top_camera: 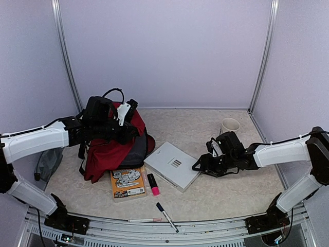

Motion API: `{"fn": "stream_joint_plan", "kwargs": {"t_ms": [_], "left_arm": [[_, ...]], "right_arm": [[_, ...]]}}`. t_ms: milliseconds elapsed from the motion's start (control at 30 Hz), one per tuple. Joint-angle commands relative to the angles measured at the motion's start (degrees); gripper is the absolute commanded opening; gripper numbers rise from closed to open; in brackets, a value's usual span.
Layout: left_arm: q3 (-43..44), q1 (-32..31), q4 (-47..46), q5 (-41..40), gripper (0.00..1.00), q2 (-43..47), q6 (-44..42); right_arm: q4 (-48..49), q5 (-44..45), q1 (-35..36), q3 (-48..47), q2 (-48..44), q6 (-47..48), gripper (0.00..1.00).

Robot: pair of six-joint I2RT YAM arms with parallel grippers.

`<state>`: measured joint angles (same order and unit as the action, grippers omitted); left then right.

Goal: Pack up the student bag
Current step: Move the book to the center of the board, then place the largest pocket of the bag in the student bag.

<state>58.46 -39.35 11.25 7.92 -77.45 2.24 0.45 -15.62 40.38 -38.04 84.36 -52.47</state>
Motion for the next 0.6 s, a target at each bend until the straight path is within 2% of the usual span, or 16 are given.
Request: {"fn": "stream_joint_plan", "kwargs": {"t_ms": [0,100,233,567], "left_arm": [[3.01,2.07,7.18,-5.25,0.00,-5.63,1.84],[5.83,1.97,9.06,-10.19,0.00,-10.35,1.11],[10.75,-0.75,12.54,-11.79,0.00,-18.99,-0.06],[15.86,-1.25,12.44,-9.45,0.00,-32.25,0.46]], "right_arm": [[-0.92,2.63,-0.83,4.46,-2.90,0.71,0.70],[-2.30,3.31,-0.87,5.41,-3.23,1.59,0.77],[-1.77,3.36,-1.15,6.28,-2.72,1.98,0.84],[9.59,-0.77,-2.41,6.71,3.61,-1.72,0.85]]}}
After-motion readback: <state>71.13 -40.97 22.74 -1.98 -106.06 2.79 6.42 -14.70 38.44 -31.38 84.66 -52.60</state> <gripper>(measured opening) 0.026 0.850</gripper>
